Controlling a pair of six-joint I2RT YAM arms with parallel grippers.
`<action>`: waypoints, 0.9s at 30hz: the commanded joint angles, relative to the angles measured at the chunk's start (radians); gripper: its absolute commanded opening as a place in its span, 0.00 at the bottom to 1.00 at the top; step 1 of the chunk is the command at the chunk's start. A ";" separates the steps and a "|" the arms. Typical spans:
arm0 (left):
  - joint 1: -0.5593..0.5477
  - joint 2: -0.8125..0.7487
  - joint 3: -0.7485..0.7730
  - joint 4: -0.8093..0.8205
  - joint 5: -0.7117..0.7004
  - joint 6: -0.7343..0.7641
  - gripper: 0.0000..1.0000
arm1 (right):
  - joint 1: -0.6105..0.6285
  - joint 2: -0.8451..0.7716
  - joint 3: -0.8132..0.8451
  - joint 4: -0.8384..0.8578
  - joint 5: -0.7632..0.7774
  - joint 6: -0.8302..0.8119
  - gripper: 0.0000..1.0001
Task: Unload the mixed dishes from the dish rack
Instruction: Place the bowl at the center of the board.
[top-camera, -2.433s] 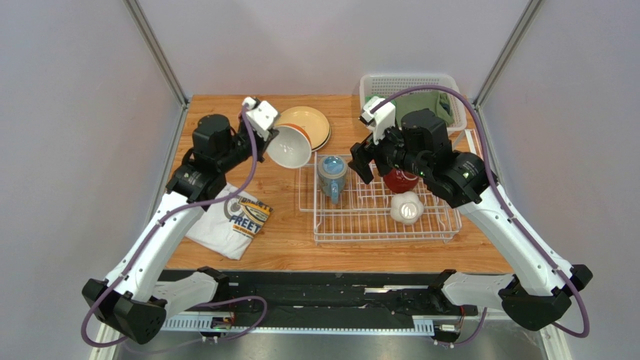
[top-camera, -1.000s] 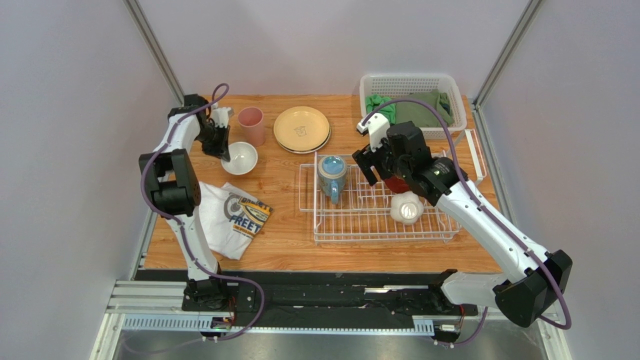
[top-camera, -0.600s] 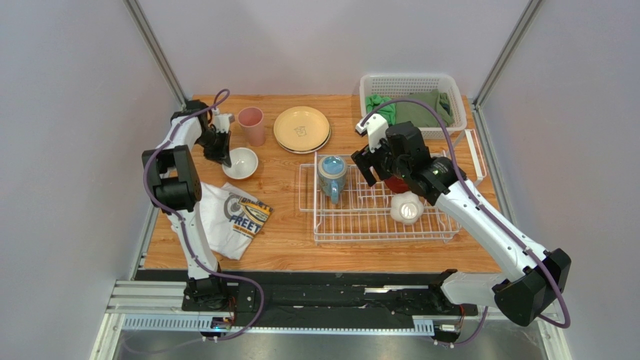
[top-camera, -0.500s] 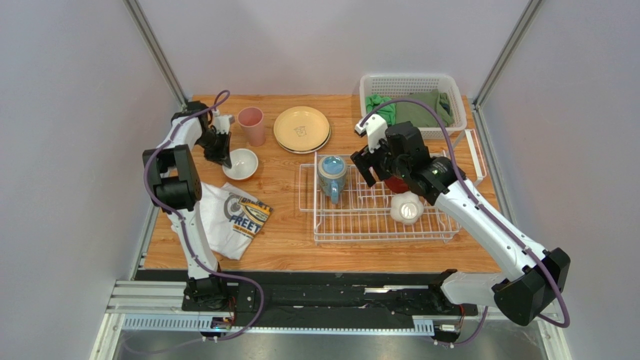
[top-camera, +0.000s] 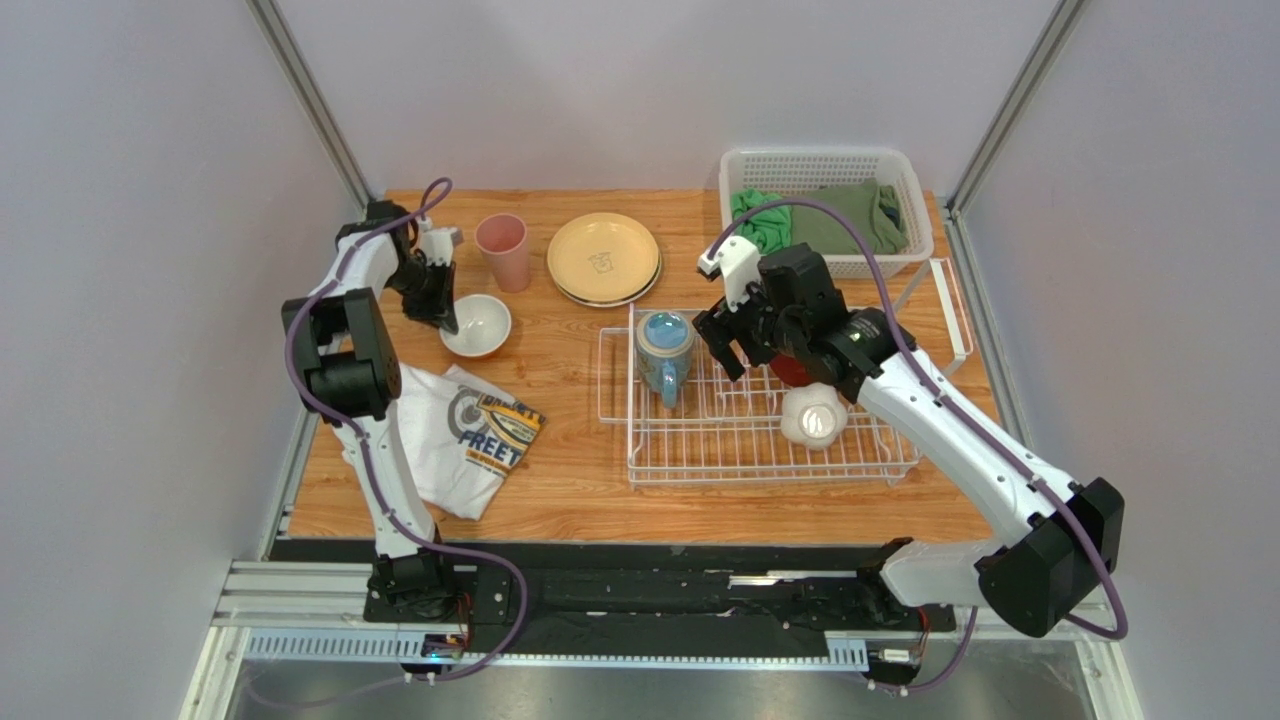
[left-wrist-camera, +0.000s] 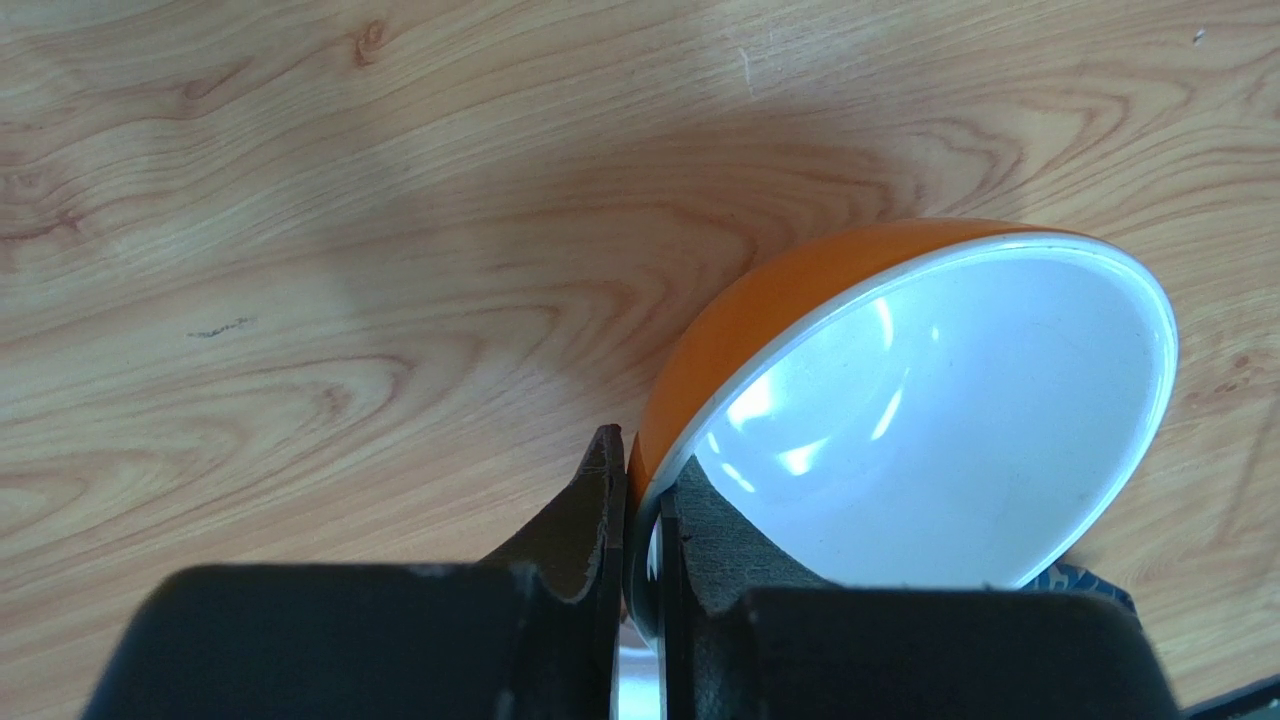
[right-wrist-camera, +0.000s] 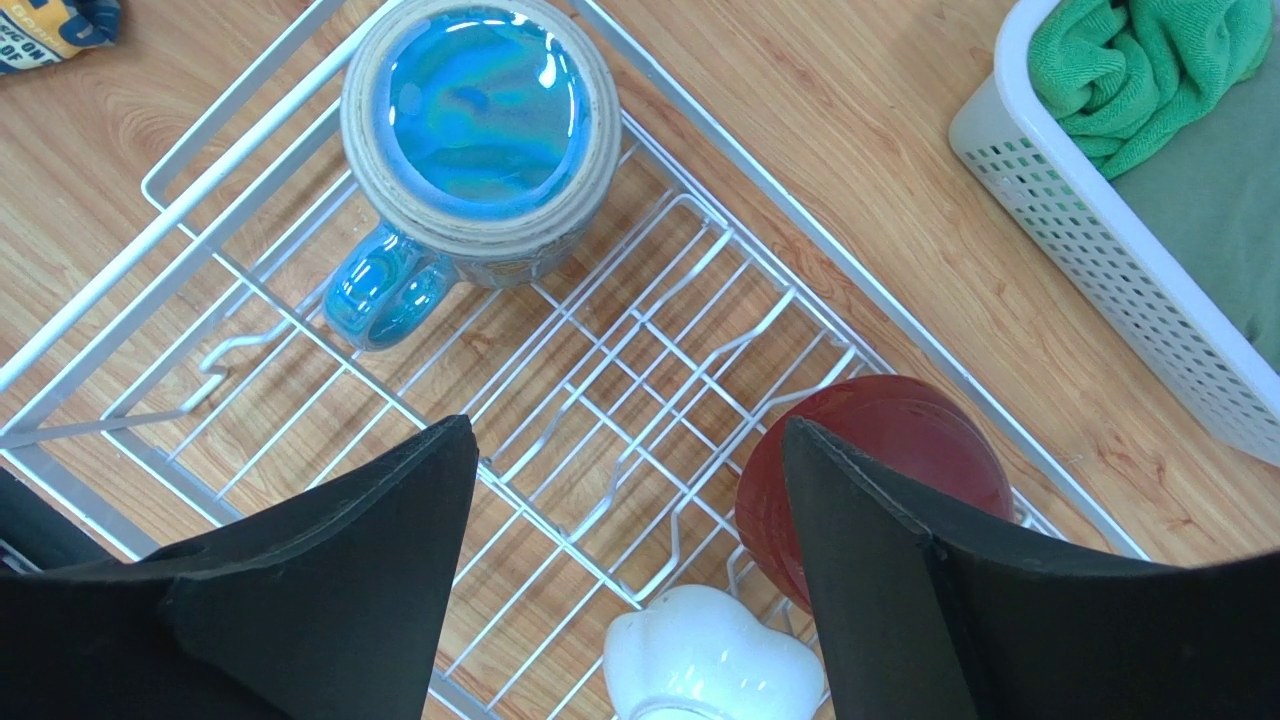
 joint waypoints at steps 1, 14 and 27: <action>0.008 0.008 0.052 -0.010 0.033 -0.007 0.13 | -0.003 0.008 0.052 -0.007 -0.044 -0.024 0.80; 0.008 -0.003 0.053 -0.027 0.104 -0.027 0.30 | 0.023 0.086 0.147 -0.059 -0.068 -0.032 0.81; 0.008 -0.054 0.041 -0.015 0.113 -0.040 0.54 | 0.117 0.174 0.202 -0.072 -0.009 -0.026 0.81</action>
